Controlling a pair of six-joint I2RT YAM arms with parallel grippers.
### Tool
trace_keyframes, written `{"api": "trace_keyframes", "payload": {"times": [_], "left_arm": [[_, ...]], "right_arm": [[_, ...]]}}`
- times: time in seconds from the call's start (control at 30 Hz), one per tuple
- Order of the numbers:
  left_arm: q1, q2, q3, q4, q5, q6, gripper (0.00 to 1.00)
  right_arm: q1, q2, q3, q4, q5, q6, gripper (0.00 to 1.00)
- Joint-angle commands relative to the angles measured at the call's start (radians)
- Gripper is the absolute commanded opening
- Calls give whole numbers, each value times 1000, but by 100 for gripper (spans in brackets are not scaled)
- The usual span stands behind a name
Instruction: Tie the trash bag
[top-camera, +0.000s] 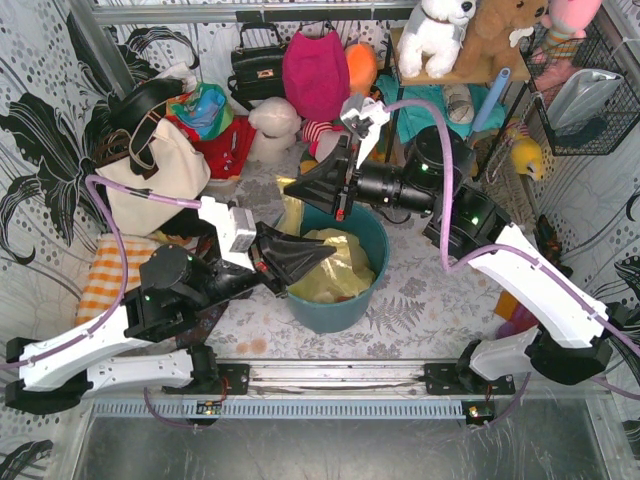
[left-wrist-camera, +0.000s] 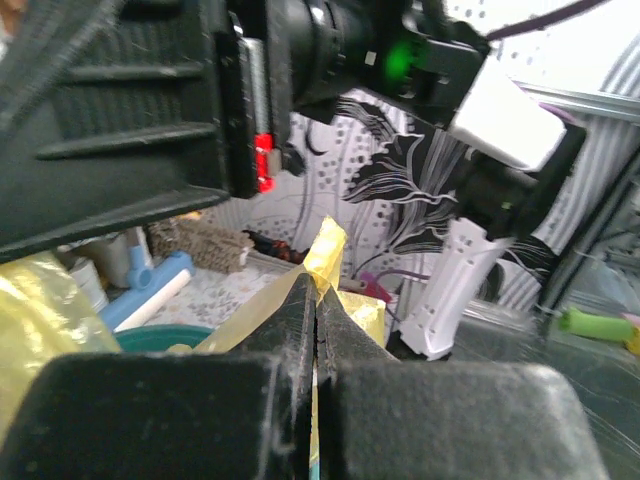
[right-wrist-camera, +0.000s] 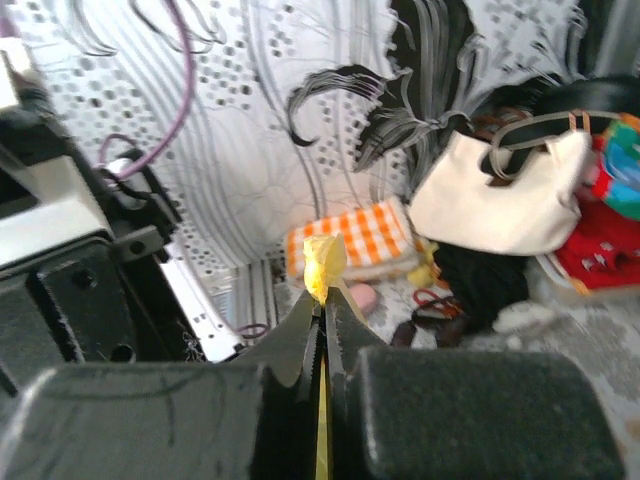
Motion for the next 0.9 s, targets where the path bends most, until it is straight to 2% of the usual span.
{"api": "trace_keyframes", "payload": {"times": [0.0, 0.3, 0.43, 0.53, 0.77, 0.87], "left_arm": [[-4, -9, -27, 42, -202, 10, 0], [-4, -34, -78, 85, -388, -3, 0], [-4, -35, -93, 85, -399, -8, 0], [-4, -50, -112, 117, -381, -10, 0], [-4, -75, -148, 188, -449, 1, 0], [-4, -87, -158, 239, -412, 7, 0]], "right_arm": [[3, -71, -109, 73, 204, 49, 0], [3, -245, -418, 238, 447, 181, 0], [3, -298, -542, 300, 549, 228, 0], [3, -327, -592, 318, 605, 240, 0], [4, -370, -651, 331, 646, 264, 0], [3, -379, -663, 332, 655, 270, 0]]}}
